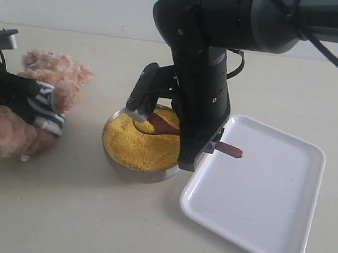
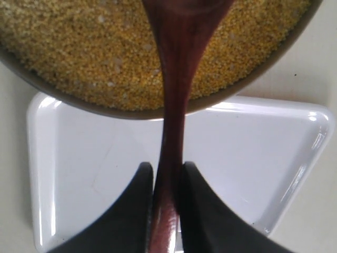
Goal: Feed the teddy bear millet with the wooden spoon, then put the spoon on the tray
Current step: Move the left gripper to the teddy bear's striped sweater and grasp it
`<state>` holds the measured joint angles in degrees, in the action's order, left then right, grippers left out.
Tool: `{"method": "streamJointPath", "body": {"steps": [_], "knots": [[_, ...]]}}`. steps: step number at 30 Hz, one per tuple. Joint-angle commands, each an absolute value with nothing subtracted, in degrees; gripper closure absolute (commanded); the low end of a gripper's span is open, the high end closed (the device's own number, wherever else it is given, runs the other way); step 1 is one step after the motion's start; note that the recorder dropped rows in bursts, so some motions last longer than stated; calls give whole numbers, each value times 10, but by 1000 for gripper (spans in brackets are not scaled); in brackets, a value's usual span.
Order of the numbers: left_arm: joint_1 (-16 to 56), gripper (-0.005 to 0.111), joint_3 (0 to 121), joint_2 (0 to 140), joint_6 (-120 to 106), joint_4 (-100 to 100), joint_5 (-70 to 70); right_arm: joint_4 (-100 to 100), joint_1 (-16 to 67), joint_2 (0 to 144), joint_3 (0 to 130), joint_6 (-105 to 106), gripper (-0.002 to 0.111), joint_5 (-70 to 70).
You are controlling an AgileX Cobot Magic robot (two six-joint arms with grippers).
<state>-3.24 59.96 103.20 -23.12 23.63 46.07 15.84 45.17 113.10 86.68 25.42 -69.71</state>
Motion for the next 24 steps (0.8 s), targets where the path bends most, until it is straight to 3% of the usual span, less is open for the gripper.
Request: {"method": "streamJointPath", "body": {"steps": [1, 7, 19, 21, 24], "knots": [[-28, 103, 600, 979, -184, 147, 464, 154, 449, 1126, 869, 254, 109, -700], [-26, 103, 534, 908, -182, 142, 389, 155, 449, 1126, 869, 251, 109, -700], [-26, 101, 534, 895, -266, 174, 378, 155, 449, 1126, 869, 248, 109, -700], [-28, 91, 534, 895, -266, 176, 380, 155, 449, 1126, 869, 248, 109, -700], [-28, 63, 534, 895, -264, 177, 383, 156, 449, 1126, 869, 248, 109, -700]]}}
